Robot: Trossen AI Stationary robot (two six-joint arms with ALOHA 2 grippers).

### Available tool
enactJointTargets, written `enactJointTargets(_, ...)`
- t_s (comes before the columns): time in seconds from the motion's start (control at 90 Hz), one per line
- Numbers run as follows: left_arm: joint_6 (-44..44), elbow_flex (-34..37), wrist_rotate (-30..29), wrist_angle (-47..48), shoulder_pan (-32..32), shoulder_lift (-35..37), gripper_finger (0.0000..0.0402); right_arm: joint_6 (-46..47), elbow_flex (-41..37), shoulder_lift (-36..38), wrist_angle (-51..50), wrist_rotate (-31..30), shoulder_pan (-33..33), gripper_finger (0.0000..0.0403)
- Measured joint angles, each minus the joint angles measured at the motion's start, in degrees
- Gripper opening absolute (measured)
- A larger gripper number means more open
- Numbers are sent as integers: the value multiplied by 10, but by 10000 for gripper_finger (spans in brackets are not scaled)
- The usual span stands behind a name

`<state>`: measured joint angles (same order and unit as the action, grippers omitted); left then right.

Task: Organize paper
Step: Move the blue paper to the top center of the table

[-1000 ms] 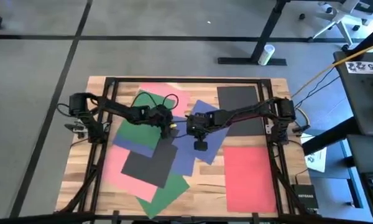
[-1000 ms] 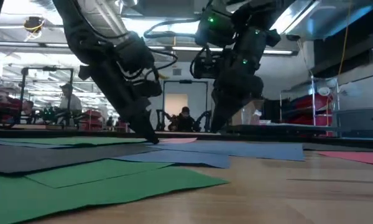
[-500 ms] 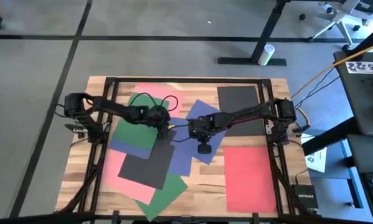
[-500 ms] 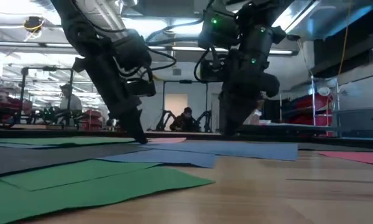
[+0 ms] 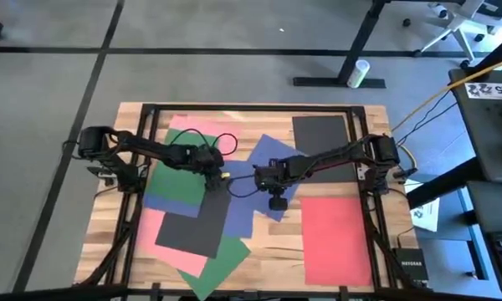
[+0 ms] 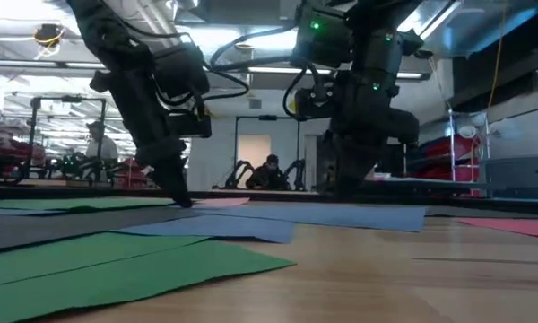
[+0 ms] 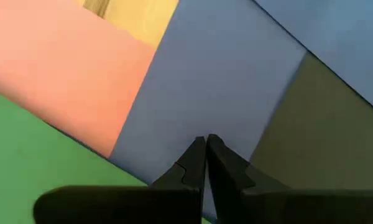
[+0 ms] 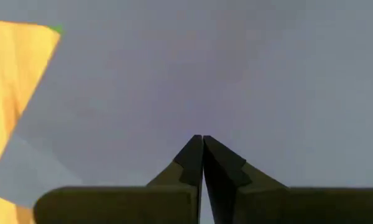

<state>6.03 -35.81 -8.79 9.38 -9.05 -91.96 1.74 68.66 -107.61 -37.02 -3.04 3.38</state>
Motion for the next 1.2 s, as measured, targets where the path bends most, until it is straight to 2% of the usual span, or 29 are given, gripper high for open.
enactJointTargets(0.167,29,41,2,-17,1,37,0,10,0,9,-5,-42,0,0)
enactJointTargets(0.344,44,90,9,-9,2,114,0,17,0,34,-2,-89,-4,0)
enactJointTargets(0.5,72,133,9,-5,2,172,0,31,-7,40,18,-94,-25,0)
enactJointTargets(0.678,92,157,8,-20,2,205,0,41,-47,39,68,-53,-58,0)
enactJointTargets(0.922,90,157,7,-35,2,207,0,43,-97,38,118,-42,-111,0)
enactJointTargets(1.2,92,156,7,-38,6,207,0,24,-104,10,179,22,-183,0)
